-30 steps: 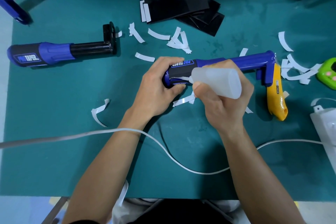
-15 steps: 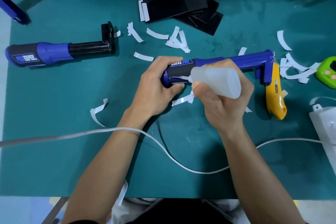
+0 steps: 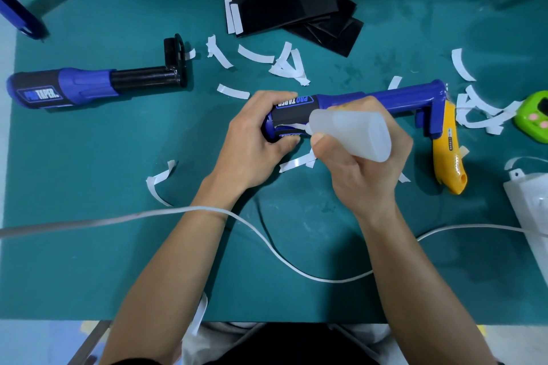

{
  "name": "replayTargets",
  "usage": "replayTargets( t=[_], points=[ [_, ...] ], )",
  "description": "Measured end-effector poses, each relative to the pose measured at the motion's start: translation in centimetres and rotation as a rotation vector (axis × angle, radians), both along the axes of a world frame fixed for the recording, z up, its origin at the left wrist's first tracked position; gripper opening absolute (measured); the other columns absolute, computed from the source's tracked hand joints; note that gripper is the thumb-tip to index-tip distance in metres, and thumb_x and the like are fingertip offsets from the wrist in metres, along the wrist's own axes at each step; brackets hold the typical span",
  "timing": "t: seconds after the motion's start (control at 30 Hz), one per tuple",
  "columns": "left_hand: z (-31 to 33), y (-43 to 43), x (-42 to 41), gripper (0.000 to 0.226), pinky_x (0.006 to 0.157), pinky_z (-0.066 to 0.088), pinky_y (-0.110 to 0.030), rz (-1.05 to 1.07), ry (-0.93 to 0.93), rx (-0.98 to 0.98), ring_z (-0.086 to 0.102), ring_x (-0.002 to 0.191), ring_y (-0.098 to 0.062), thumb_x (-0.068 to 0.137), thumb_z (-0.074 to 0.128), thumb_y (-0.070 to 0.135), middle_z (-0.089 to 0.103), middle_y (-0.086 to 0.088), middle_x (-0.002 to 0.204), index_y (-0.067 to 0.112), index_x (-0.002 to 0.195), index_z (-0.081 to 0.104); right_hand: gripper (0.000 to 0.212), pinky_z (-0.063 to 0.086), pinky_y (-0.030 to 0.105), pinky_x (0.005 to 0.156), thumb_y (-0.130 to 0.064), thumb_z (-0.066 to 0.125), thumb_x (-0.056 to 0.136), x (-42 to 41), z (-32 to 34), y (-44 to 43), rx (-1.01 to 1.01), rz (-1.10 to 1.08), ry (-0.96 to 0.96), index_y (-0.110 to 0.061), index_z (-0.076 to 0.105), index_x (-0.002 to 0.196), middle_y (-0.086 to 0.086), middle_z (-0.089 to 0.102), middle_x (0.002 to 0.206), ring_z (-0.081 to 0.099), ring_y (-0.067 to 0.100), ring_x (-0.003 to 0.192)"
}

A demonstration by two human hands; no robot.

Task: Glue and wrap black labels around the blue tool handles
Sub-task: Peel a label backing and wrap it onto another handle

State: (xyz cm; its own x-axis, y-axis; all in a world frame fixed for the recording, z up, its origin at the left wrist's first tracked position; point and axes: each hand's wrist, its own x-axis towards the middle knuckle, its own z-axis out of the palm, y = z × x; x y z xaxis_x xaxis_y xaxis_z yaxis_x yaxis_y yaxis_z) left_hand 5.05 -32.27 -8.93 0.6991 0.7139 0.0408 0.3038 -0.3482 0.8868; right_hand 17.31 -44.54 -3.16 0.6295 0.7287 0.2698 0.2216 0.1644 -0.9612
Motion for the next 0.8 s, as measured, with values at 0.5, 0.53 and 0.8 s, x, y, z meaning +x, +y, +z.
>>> replayTargets(
  t=[0.5,0.53,0.8],
  points=[
    [0.16,0.05,0.0,0.061,0.092,0.048,-0.016,-0.007,0.003,-0.002,0.062,0.108,-0.004,0.076,0.084,0.007,0.062,0.015,0.119,0.022,0.131,0.064,0.011,0.044,0.028,0.054,-0.004,0.068,0.086,-0.01,-0.15,-0.07,-0.002,-0.018,-0.055,-0.011,0.061,0.09,0.003,0.058,0.074,0.051,0.023,0.059],
    [0.16,0.06,-0.01,0.061,0.092,0.047,-0.016,-0.007,0.0,-0.002,0.062,0.108,-0.004,0.076,0.085,0.006,0.062,0.014,0.119,0.022,0.131,0.064,0.011,0.044,0.028,0.053,-0.003,0.068,0.085,-0.03,-0.12,-0.07,0.011,-0.014,-0.054,-0.01,0.061,0.09,0.004,0.058,0.073,0.051,0.024,0.059],
    [0.05,0.03,0.03,0.06,0.093,0.049,-0.02,-0.004,-0.003,-0.012,0.063,0.11,-0.008,0.076,0.084,0.004,0.064,0.01,0.12,0.02,0.131,0.064,0.011,0.042,0.035,0.051,-0.006,0.068,0.087,-0.34,-0.14,-0.11,0.005,-0.006,-0.076,-0.013,0.06,0.09,0.005,0.056,0.071,0.049,0.029,0.056]
  ],
)
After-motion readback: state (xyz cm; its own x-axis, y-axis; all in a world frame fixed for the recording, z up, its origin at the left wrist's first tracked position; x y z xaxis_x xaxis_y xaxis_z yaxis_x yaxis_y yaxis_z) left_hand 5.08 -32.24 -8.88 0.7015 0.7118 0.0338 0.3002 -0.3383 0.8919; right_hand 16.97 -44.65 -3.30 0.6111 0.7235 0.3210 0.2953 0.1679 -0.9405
